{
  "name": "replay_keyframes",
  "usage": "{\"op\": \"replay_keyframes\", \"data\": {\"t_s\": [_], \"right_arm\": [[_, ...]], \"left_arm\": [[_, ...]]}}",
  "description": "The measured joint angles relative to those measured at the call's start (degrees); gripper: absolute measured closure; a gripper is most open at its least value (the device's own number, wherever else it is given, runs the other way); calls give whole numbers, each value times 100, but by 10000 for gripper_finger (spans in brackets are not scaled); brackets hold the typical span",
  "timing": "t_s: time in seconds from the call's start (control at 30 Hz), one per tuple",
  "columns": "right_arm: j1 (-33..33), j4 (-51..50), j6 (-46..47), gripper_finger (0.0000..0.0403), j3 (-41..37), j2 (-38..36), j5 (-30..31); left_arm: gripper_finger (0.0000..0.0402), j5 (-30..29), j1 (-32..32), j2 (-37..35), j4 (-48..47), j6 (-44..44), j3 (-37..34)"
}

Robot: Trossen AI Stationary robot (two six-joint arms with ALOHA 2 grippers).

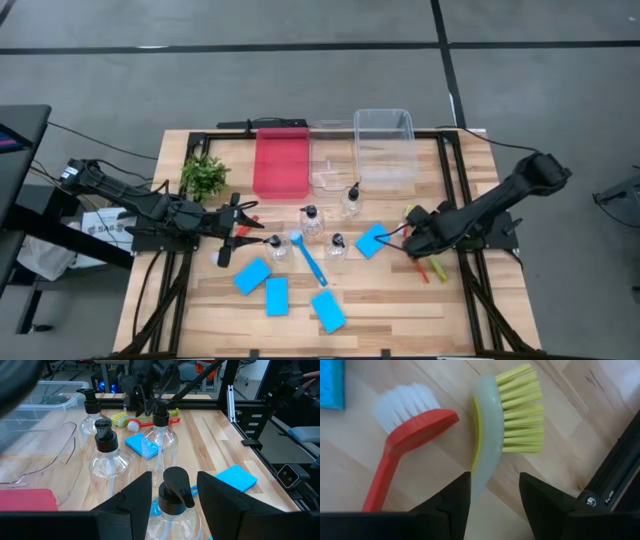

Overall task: Pick & Place Kitchen Sink Supplies
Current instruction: Put the yellow kitchen brush into the white bin

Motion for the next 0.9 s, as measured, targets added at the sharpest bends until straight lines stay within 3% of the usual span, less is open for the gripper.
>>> {"op": "replay_keyframes", "data": {"t_s": [0.7,0.9], "right_arm": [[0,331,-18,279,22,1364,-102],[-2,342,-20,301,7,1306,-192]], "left_arm": [[243,0,0,0,4,0,-1],[243,0,0,0,6,1,-2]]}}
